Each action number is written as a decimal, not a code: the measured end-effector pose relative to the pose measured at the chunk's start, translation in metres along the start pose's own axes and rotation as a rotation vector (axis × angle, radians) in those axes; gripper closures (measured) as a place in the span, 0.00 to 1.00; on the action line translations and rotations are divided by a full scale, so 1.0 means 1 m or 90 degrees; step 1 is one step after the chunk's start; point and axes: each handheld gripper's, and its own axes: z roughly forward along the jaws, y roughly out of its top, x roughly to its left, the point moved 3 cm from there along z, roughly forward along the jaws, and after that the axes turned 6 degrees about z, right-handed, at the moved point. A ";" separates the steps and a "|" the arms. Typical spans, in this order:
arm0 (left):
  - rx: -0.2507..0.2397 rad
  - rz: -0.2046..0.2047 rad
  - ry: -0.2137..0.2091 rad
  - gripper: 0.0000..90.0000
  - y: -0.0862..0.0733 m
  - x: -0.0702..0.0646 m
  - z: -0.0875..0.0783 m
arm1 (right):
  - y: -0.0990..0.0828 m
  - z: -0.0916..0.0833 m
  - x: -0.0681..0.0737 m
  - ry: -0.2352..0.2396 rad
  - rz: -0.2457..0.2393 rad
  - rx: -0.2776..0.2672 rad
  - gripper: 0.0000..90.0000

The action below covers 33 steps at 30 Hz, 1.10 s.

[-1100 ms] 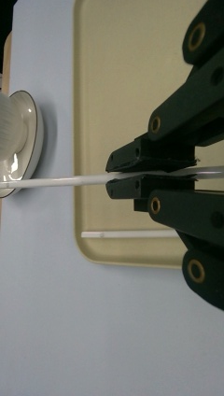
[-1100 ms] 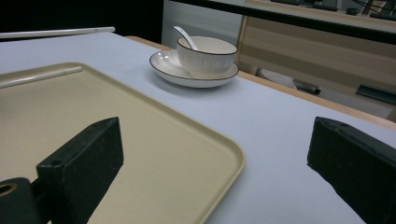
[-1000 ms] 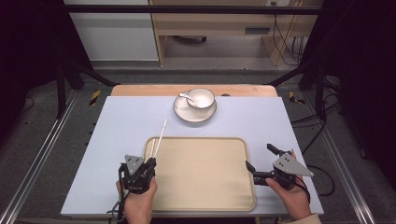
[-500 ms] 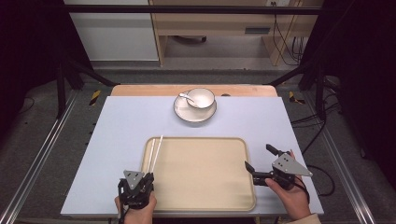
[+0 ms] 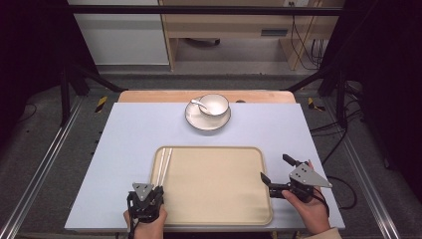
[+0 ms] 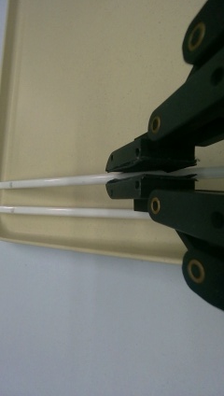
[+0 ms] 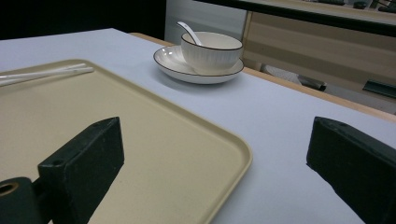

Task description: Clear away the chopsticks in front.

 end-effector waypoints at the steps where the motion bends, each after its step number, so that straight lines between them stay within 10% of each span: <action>1: 0.000 0.000 0.000 0.95 0.000 0.000 0.000 | 0.000 0.000 0.000 0.000 0.001 0.000 0.05; 24: -0.013 -0.002 0.007 0.86 -0.005 -0.003 0.006 | 0.000 0.001 0.001 0.004 -0.001 0.000 0.04; 29: -0.039 0.013 0.005 0.78 0.003 -0.003 0.002 | -0.001 0.001 0.000 0.000 -0.002 0.003 0.04; 33: -0.068 0.074 -0.013 0.68 0.027 0.005 0.005 | -0.003 0.001 -0.004 -0.011 -0.003 0.010 0.04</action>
